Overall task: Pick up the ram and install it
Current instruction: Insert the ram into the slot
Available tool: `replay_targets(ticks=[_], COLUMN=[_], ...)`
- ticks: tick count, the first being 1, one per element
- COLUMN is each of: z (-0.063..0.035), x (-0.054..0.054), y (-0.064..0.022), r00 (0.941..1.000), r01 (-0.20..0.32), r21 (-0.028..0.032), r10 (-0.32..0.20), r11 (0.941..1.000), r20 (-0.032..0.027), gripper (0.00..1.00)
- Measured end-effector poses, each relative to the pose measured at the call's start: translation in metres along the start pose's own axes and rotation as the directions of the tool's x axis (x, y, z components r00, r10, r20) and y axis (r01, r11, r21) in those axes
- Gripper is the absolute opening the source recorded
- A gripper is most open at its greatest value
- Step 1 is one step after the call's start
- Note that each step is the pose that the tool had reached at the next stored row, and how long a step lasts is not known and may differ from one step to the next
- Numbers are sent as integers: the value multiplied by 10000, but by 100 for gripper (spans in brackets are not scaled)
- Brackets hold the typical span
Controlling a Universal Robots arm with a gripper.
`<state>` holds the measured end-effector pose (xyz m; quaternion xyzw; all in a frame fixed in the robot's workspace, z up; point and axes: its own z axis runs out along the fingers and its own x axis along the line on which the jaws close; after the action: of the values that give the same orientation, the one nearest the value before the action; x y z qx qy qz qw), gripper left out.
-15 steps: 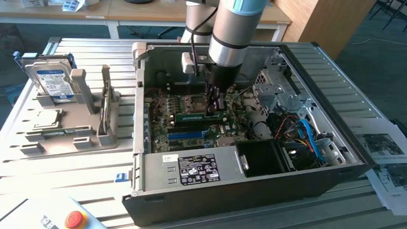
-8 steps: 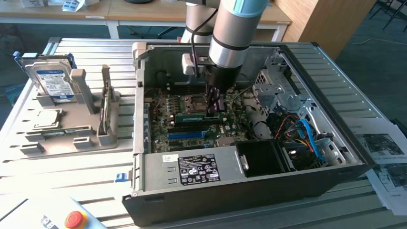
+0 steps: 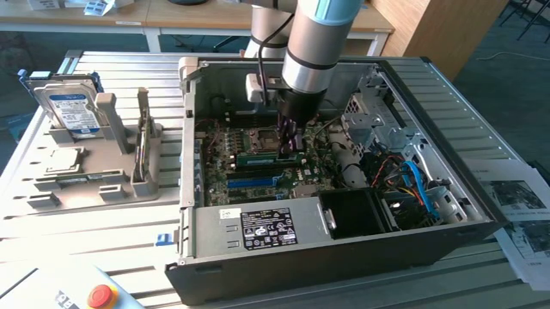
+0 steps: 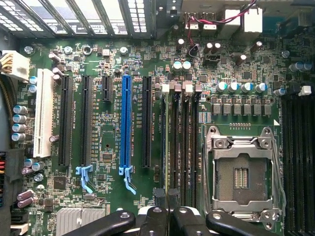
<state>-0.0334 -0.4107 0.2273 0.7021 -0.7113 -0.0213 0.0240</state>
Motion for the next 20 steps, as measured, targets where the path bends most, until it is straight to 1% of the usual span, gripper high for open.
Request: replay_targets(ticks=[20], z=[21], x=[0], y=[-1], r00=[10000], r01=[0], r21=[-1], r10=[0], r11=[10000], r20=[-1], gripper=[11])
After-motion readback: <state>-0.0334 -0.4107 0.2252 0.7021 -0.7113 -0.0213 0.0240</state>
